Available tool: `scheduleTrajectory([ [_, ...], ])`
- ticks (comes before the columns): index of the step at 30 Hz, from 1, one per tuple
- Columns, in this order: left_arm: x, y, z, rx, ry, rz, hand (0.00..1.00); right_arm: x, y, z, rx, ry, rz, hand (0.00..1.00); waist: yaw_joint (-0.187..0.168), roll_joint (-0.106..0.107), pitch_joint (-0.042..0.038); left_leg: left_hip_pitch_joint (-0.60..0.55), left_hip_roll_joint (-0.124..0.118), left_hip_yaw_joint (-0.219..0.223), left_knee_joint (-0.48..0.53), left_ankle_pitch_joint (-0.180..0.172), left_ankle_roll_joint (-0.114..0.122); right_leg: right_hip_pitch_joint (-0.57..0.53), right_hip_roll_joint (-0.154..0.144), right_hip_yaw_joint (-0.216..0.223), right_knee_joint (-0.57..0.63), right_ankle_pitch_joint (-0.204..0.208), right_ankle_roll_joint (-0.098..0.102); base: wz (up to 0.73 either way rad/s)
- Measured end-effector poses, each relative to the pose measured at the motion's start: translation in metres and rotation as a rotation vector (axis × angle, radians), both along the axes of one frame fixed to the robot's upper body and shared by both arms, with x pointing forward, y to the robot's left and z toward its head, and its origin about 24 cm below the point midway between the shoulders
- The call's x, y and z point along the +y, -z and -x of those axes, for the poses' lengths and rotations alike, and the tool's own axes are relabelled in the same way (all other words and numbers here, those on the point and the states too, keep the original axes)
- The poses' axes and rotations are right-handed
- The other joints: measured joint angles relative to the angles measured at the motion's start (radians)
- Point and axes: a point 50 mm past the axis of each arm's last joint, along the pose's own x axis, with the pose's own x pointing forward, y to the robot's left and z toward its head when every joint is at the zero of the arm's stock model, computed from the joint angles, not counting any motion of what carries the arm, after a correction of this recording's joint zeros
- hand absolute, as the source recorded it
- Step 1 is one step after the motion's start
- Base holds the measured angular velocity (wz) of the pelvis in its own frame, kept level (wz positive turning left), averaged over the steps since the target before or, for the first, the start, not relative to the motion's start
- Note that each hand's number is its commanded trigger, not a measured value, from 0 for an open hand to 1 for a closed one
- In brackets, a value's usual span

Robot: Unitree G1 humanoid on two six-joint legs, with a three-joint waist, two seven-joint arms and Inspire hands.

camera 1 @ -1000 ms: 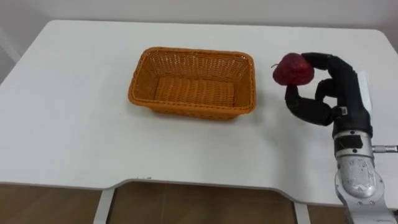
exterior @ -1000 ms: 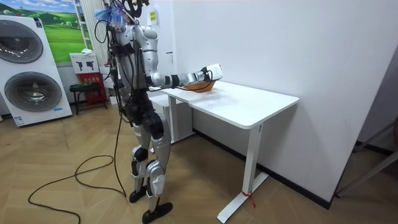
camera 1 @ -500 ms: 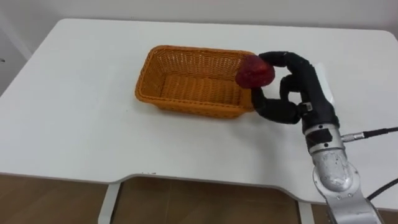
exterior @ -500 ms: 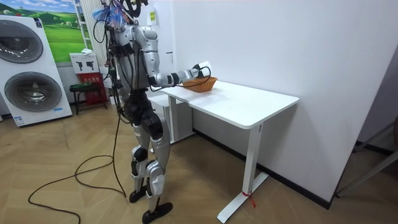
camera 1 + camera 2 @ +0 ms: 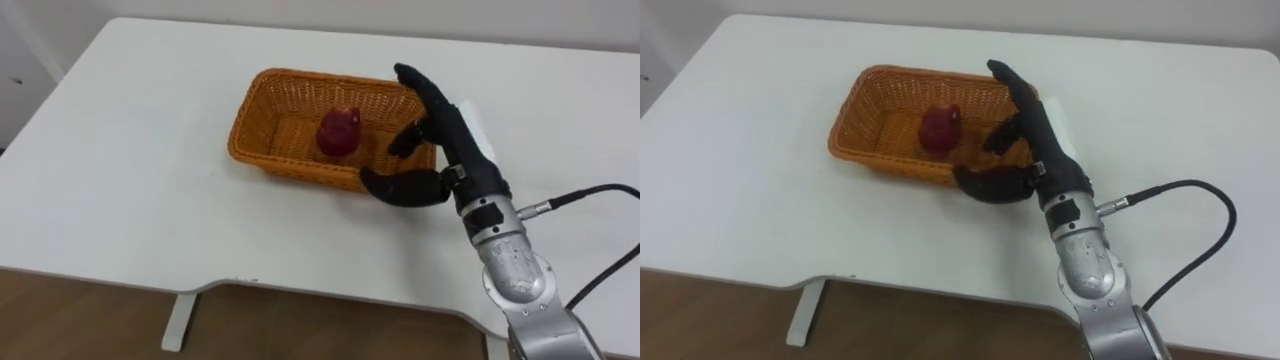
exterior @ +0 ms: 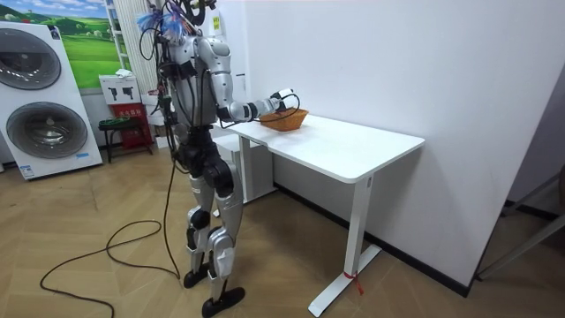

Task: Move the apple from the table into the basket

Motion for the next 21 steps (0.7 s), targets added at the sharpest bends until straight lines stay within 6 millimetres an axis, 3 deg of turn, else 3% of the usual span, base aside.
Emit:
scheduleTrajectory([
  [6,0.000,0.001,0.003,0.006,-0.010,0.000,0.00,-0.002,-0.001,0.000,-0.012,0.020,0.010,0.00,-0.002,0.000,-0.0006,0.010,-0.001,0.000,-0.007,0.000,0.000,0.008,0.001,0.000,-0.002,0.000,0.000,0.00],
  [10,0.001,0.001,0.007,0.015,-0.032,0.001,0.00,-0.016,-0.005,-0.002,-0.047,0.105,0.004,0.00,-0.011,-0.001,-0.0014,0.010,-0.001,-0.003,-0.005,0.000,0.000,0.016,-0.001,-0.002,-0.016,0.000,0.000,0.03],
  [12,0.003,0.002,0.014,0.027,-0.045,-0.001,0.00,-0.032,-0.011,-0.002,-0.081,0.188,-0.008,0.00,-0.030,-0.004,-0.0024,0.010,-0.002,-0.008,-0.006,0.001,0.001,0.019,-0.002,-0.010,-0.014,0.000,0.000,0.14],
  [15,0.009,0.002,0.027,0.042,-0.105,-0.007,0.00,-0.064,-0.035,0.002,-0.229,0.378,-0.049,0.00,-0.058,-0.008,-0.0042,0.011,-0.002,-0.007,-0.006,0.002,0.001,0.021,-0.002,-0.014,-0.015,0.000,0.000,0.01],
  [21,0.025,-0.001,0.055,0.068,-0.211,-0.078,0.00,-0.140,-0.066,0.032,-0.507,0.834,-0.198,0.00,-0.105,-0.020,-0.0099,0.013,-0.006,-0.003,-0.005,0.002,0.001,0.023,0.001,-0.013,-0.015,0.000,0.000,-0.02],
])
